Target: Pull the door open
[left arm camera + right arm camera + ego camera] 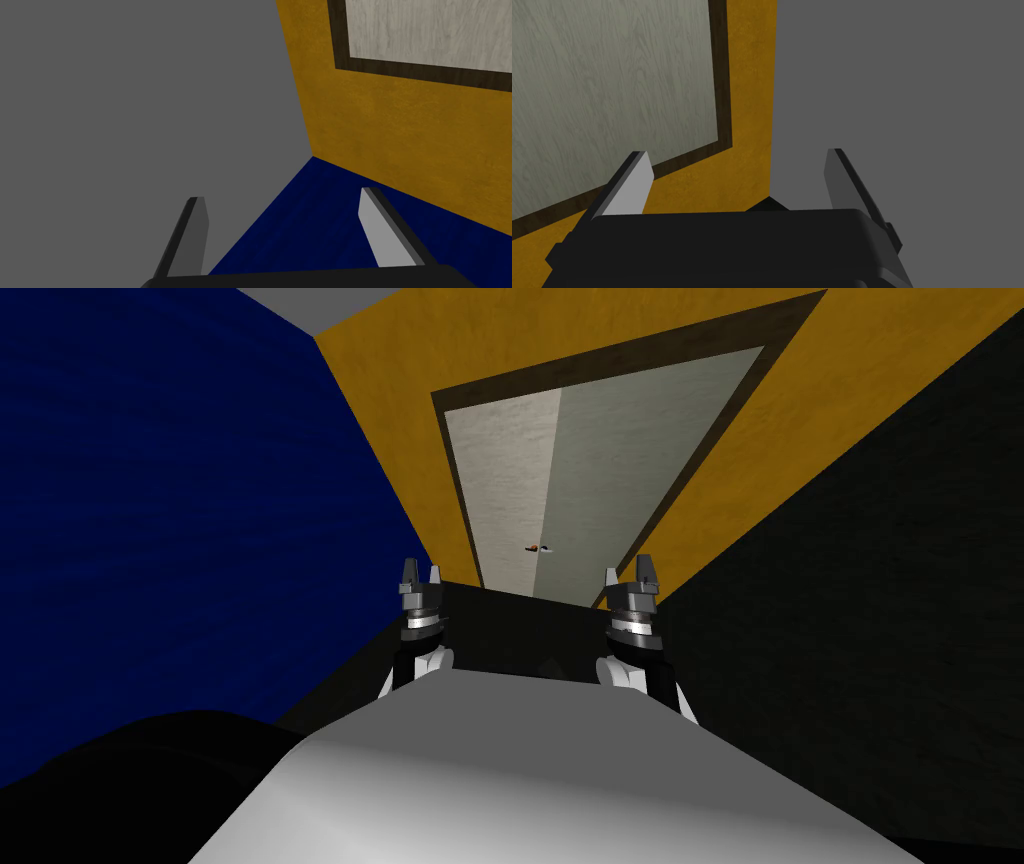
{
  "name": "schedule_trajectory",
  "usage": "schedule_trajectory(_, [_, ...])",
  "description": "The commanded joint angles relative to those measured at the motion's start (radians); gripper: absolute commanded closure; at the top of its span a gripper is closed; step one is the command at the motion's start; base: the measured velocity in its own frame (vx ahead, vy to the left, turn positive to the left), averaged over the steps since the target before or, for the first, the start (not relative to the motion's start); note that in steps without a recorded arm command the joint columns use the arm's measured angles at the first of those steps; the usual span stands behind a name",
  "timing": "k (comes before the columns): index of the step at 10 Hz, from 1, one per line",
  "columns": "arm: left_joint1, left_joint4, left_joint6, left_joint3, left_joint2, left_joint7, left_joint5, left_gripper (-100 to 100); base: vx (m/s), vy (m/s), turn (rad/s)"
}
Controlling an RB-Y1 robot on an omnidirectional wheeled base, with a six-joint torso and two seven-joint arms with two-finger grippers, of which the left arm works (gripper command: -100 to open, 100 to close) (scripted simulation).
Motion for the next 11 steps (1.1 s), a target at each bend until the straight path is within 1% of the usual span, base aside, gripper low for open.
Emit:
schedule_trajectory(1, [-0.008,0.029,-0.005,0.002,0.007,0.005,0.000,-100,0.038,-0.122,-0.023])
schedule_trajectory(2, [-0.010,0.039,-0.006,0.002,0.009,0.007,-0.001,-100,0.153,-0.020,-0.054])
schedule_trajectory(4, [-0.020,0.078,-0.013,0.004,0.018,0.014,-0.001,-100,0.173,0.005,-0.048])
schedule_trajectory(5, [-0.027,0.105,-0.017,0.006,0.024,0.019,-0.001,-100,0.180,-0.049,-0.050])
schedule_trajectory(7, [-0.034,0.132,-0.022,0.007,0.029,0.024,-0.002,-100,0.127,-0.048,-0.036])
schedule_trajectory(8, [-0.042,0.163,-0.027,0.009,0.035,0.030,-0.002,-100,0.147,-0.041,-0.059])
schedule_trajectory(10, [-0.051,0.197,-0.033,0.011,0.042,0.036,-0.003,-100,0.119,-0.050,-0.043])
schedule_trajectory(11, [-0.060,0.231,-0.038,0.013,0.048,0.042,-0.003,-100,0.134,-0.046,-0.063])
